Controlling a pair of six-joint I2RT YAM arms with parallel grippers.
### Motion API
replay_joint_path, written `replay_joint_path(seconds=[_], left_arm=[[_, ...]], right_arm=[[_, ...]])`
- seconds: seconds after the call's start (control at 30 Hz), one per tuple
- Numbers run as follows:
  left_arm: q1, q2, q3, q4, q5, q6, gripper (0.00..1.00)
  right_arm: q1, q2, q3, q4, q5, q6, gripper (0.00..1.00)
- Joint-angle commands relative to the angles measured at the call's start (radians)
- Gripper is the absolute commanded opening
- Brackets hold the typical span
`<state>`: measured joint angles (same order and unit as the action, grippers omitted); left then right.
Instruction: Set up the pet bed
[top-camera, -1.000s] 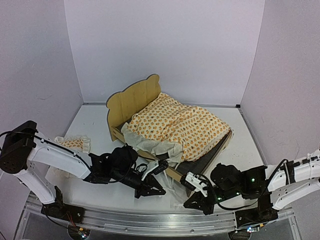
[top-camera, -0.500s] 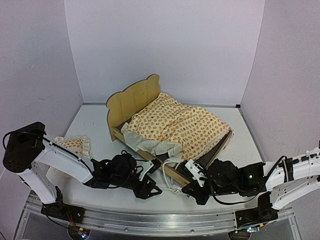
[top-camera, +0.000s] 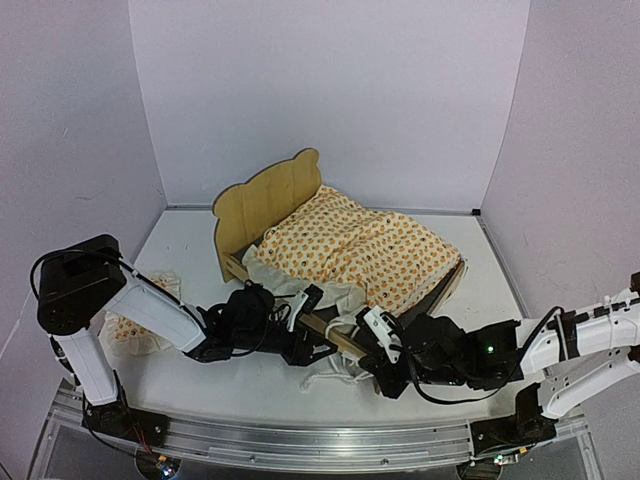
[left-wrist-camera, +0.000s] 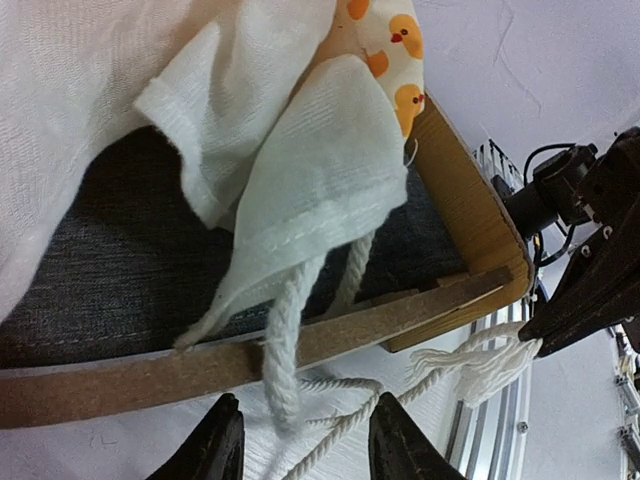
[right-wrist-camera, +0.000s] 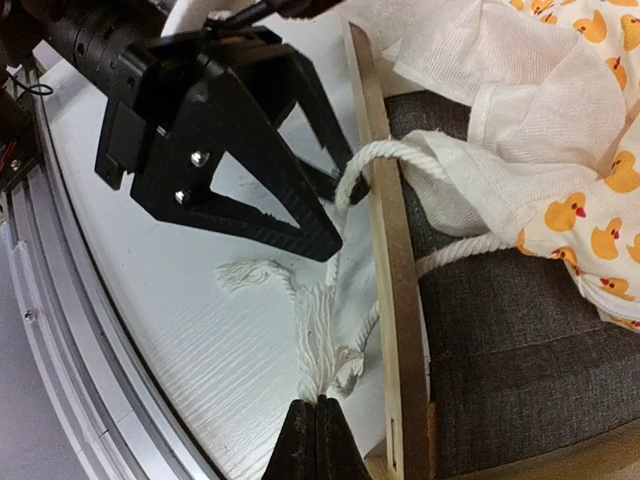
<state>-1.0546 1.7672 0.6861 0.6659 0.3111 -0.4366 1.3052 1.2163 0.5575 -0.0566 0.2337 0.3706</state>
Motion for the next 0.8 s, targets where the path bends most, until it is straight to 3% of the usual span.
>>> replay_joint_path(seconds=[0.0,0.13,0.2,0.53,0.6,0.77], left_arm=[[-0.001,0.009,0.062,0.082,0.043,0.044,0.34],[-0.004,-0.033,0.040,0.088,0.071,0.079,0.06],[-0.007,-0.054,0.024,0.089,0.083,0.089,0.00],[-0.018,-0.096,-0.016,0.096,0.202,0.091,0.00],[-0.021,-0.099,-0.022,0.100,0.213,0.095,0.04],[-0.021,-0.177,-0.093,0.104,0.102,0.133,0.41]], right_arm=[[0.005,0.030,0.066,0.046,0.103,-0.026,0.00],[-0.010,0.079,0.081,0.047,0.161,-0.028,0.00],[-0.041,0.121,0.096,0.079,0.114,-0.024,0.00],[-0.138,0.319,0.112,0.350,-0.053,-0.053,0.00],[-0.156,0.350,0.110,0.407,-0.102,-0.053,0.00],[-0.185,0.379,0.077,0.529,-0.226,-0.069,0.00]])
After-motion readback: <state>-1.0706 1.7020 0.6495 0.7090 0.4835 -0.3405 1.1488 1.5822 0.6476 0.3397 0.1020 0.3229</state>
